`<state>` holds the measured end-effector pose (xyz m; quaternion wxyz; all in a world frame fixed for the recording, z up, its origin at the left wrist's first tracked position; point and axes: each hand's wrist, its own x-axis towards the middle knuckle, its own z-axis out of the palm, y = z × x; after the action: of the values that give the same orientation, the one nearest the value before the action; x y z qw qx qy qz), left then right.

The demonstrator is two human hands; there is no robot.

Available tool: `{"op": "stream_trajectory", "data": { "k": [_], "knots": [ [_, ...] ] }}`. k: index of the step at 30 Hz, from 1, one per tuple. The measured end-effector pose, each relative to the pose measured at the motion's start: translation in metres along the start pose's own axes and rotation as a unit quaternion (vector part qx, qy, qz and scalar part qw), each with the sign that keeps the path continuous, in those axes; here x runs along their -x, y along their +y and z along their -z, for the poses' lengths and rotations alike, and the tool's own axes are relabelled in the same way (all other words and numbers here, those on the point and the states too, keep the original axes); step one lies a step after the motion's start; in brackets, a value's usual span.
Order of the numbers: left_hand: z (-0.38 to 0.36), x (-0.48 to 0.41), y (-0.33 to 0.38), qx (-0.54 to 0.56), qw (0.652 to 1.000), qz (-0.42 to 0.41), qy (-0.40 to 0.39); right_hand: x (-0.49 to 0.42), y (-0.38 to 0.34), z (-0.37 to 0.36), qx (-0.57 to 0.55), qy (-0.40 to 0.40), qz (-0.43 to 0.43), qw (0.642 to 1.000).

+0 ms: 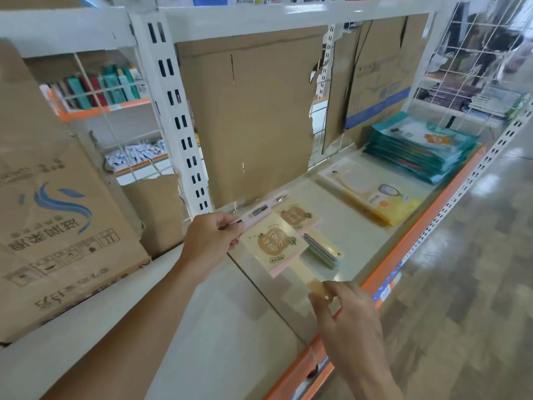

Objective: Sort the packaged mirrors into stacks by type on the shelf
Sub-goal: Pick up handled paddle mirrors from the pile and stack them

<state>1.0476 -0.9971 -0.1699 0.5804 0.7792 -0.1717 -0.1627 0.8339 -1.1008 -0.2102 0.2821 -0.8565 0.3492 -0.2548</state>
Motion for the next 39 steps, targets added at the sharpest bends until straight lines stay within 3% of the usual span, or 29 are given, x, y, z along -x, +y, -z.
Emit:
{"op": "stream_trajectory", "data": {
  "k": [14, 21, 39],
  "knots": [
    [-0.056, -0.054, 0.006, -0.026, 0.998, 0.051, 0.036, -0.072, 0.028, 0.007, -0.016, -0.005, 0.025, 1.0],
    [-0.067, -0.066, -0.006, -0.113, 0.987, 0.051, 0.102, -0.085, 0.037, 0.002, 0.004, -0.035, 0.027, 0.999],
    [-0.079, -0.079, -0.013, -0.096, 0.983, 0.092, 0.125, -0.1, 0.051, 0.0, -0.009, -0.087, 0.044, 0.995]
  ]
}}
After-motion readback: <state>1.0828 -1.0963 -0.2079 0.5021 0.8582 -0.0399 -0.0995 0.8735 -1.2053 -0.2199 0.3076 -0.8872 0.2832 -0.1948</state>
